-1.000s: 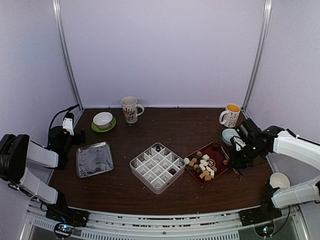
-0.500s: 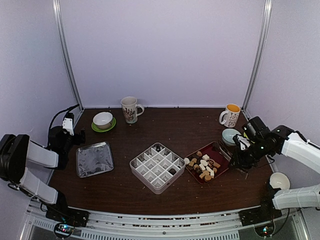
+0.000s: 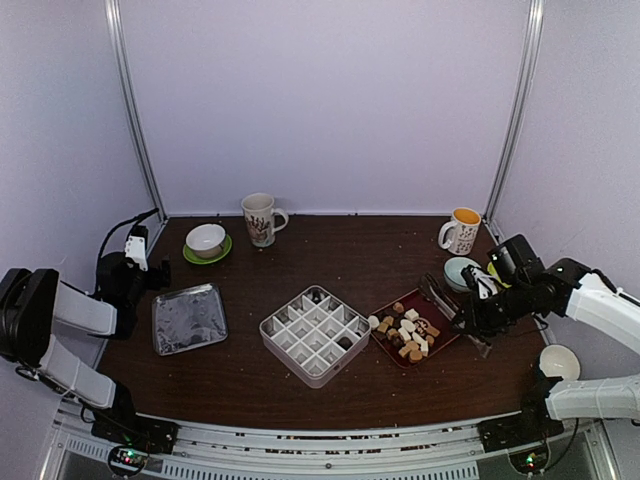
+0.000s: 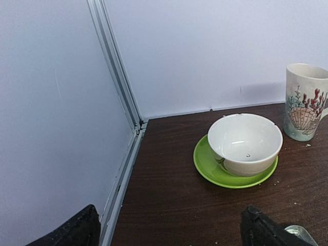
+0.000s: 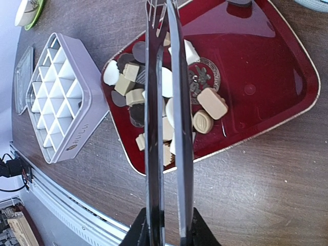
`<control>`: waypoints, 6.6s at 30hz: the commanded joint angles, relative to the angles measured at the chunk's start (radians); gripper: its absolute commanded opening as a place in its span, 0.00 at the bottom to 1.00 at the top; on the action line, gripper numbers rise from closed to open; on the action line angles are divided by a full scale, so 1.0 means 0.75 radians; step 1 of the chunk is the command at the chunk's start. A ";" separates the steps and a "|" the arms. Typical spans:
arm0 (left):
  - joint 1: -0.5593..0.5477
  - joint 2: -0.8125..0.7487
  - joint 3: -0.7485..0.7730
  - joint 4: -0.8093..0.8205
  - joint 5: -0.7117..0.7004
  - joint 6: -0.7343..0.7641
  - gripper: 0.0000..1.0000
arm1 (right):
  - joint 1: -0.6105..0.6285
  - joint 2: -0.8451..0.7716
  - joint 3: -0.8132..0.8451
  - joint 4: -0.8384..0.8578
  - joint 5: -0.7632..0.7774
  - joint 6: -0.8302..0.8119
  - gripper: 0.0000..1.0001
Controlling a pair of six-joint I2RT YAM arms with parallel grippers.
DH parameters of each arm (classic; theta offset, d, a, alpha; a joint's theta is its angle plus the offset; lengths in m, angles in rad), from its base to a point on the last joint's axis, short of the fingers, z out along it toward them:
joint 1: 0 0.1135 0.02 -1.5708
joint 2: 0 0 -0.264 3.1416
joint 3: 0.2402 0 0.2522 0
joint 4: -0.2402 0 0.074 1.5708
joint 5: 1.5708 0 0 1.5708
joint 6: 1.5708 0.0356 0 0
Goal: Pack the chocolate
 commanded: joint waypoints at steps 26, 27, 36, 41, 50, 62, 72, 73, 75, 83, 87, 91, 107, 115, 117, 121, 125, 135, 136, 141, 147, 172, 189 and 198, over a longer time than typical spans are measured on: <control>0.011 0.008 -0.001 0.075 0.000 -0.005 0.98 | 0.096 0.259 -0.170 0.448 0.504 -0.026 0.30; 0.010 0.008 -0.001 0.077 0.000 -0.005 0.98 | 0.096 0.274 -0.170 0.450 0.526 -0.027 0.32; 0.011 0.008 -0.001 0.079 0.000 -0.005 0.98 | 0.096 0.433 -0.118 0.454 0.605 -0.024 0.38; 0.012 0.008 -0.001 0.077 0.000 -0.005 0.98 | 0.096 0.452 -0.092 0.431 0.681 -0.038 0.45; 0.011 0.008 -0.001 0.078 -0.001 -0.005 0.98 | 0.096 0.473 -0.068 0.419 0.715 -0.071 0.50; 0.012 0.008 -0.001 0.079 -0.001 -0.005 0.98 | 0.137 0.574 -0.035 0.370 0.820 -0.097 0.55; 0.010 0.008 -0.001 0.079 0.000 -0.005 0.98 | 0.160 0.663 0.004 0.340 0.877 -0.051 0.42; 0.010 0.008 -0.001 0.079 0.000 -0.005 0.98 | 0.161 0.664 0.004 0.337 0.876 -0.040 0.37; 0.011 0.008 -0.001 0.079 0.000 -0.005 0.98 | 0.162 0.632 -0.006 0.344 0.858 -0.034 0.31; 0.011 0.007 -0.001 0.076 0.000 -0.005 0.98 | 0.162 0.412 -0.024 0.283 0.767 -0.069 0.32; 0.011 0.008 -0.001 0.077 0.000 -0.005 0.98 | 0.162 0.290 0.003 0.163 0.702 -0.086 0.32; 0.011 0.007 -0.001 0.077 0.000 -0.005 0.98 | 0.162 0.171 0.042 0.051 0.594 -0.084 0.33; 0.011 0.008 -0.001 0.076 0.000 -0.005 0.98 | 0.159 0.058 0.217 -0.376 0.234 -0.069 0.32; 0.011 0.008 -0.001 0.076 0.000 -0.005 0.98 | 0.160 0.111 0.214 -0.454 0.212 -0.095 0.33; 0.011 0.008 -0.001 0.076 0.000 -0.005 0.98 | 0.161 0.114 0.211 -0.468 0.231 -0.102 0.34; 0.011 0.007 0.000 0.076 0.000 -0.005 0.98 | 0.160 0.119 0.213 -0.472 0.256 -0.119 0.34; 0.011 0.008 -0.001 0.076 0.000 -0.004 0.98 | 0.161 0.118 0.248 -0.482 0.282 -0.141 0.35; 0.011 0.008 -0.001 0.077 -0.001 -0.005 0.98 | 0.160 0.164 0.289 -0.527 0.358 -0.174 0.36; 0.010 0.008 -0.001 0.077 0.000 -0.006 0.98 | 0.159 0.168 0.287 -0.520 0.358 -0.178 0.37; 0.011 0.008 -0.001 0.076 0.000 -0.005 0.98 | 0.159 0.194 0.280 -0.488 0.361 -0.197 0.38; 0.012 0.008 -0.001 0.076 0.000 -0.005 0.98 | 0.159 0.246 0.271 -0.449 0.347 -0.226 0.38; 0.011 0.008 -0.001 0.078 0.000 -0.006 0.98 | 0.161 0.327 0.393 -0.548 0.476 -0.278 0.40; 0.012 0.008 -0.001 0.078 0.000 -0.005 0.98 | 0.220 0.379 0.356 -0.533 0.408 -0.224 0.37; 0.010 0.008 -0.001 0.076 0.000 -0.005 0.98 | 0.223 0.355 0.370 -0.520 0.400 -0.218 0.29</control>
